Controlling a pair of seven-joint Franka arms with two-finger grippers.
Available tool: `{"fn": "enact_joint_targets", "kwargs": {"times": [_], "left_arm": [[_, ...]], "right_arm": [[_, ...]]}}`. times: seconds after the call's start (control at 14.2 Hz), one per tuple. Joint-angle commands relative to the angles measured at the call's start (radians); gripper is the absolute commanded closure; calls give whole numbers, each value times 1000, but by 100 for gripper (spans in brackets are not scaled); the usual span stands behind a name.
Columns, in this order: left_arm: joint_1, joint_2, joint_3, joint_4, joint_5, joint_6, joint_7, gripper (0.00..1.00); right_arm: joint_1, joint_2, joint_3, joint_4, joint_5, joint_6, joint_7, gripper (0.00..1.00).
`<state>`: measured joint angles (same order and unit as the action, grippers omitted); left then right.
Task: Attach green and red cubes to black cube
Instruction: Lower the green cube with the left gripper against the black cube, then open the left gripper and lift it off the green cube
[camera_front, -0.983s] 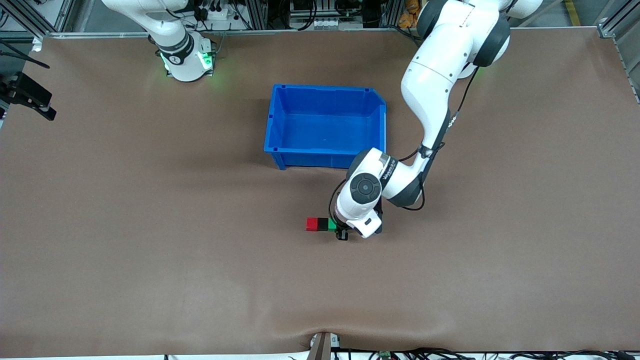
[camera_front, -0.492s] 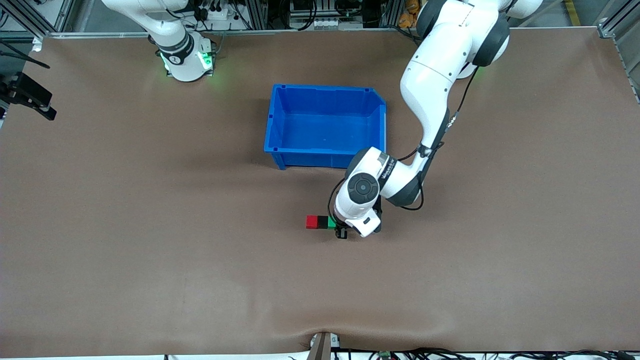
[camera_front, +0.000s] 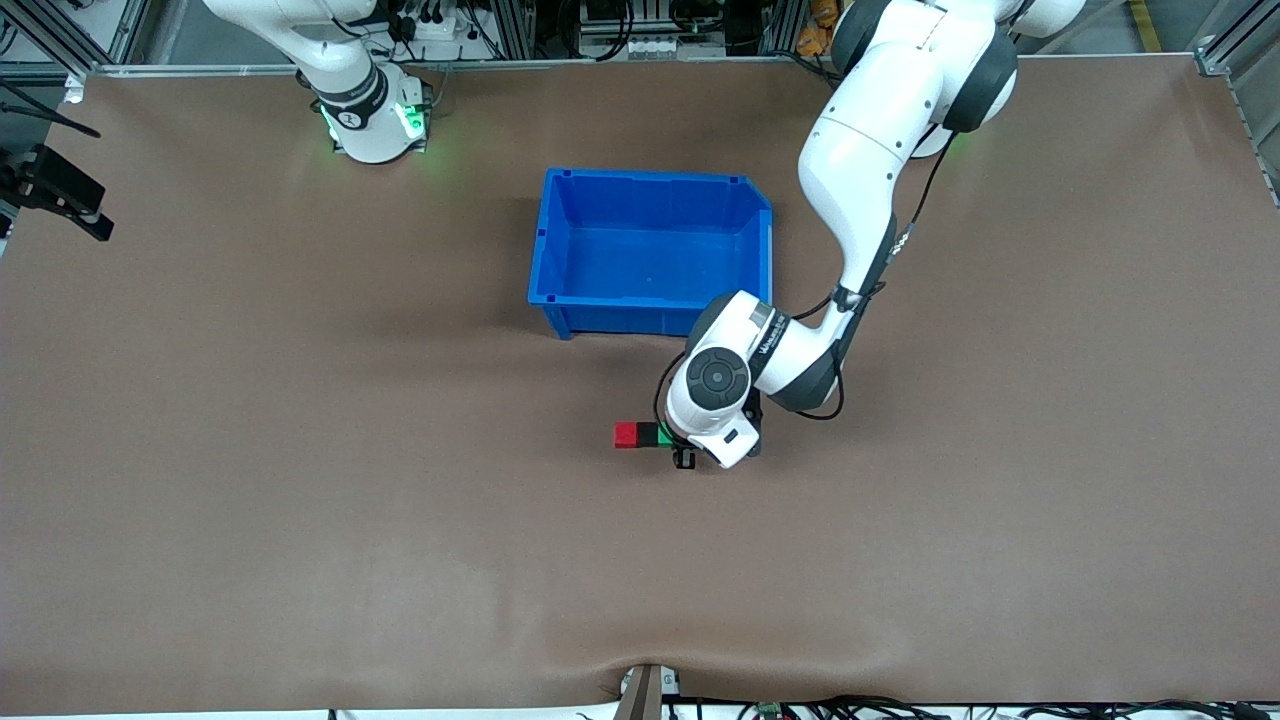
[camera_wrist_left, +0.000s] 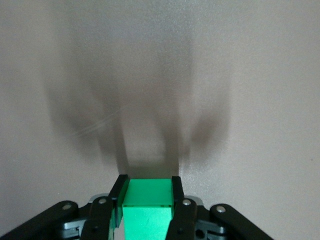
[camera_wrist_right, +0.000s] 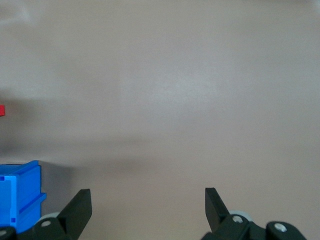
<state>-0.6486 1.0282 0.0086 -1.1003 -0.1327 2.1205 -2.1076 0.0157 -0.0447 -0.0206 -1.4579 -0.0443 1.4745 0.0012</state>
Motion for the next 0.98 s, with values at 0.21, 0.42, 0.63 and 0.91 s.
{"fn": "enact_joint_targets", "kwargs": {"times": [0.21,0.42,0.63,0.91], "left_arm": [[-6,-45,8,-3,74,-43,21,0],[24,-146,10,-3,77,-215,275,0],[67,-290,14,-4,76,-431,662,0],[164,-451,8,-19,74,-577,938,0]], "right_arm": [[-10,11,8,24,14,-16,10,0],[-11,11,8,24,14,-16,8,0],[-10,11,8,24,14,-16,6,0],[-11,11,8,24,14,-16,6,0]]}}
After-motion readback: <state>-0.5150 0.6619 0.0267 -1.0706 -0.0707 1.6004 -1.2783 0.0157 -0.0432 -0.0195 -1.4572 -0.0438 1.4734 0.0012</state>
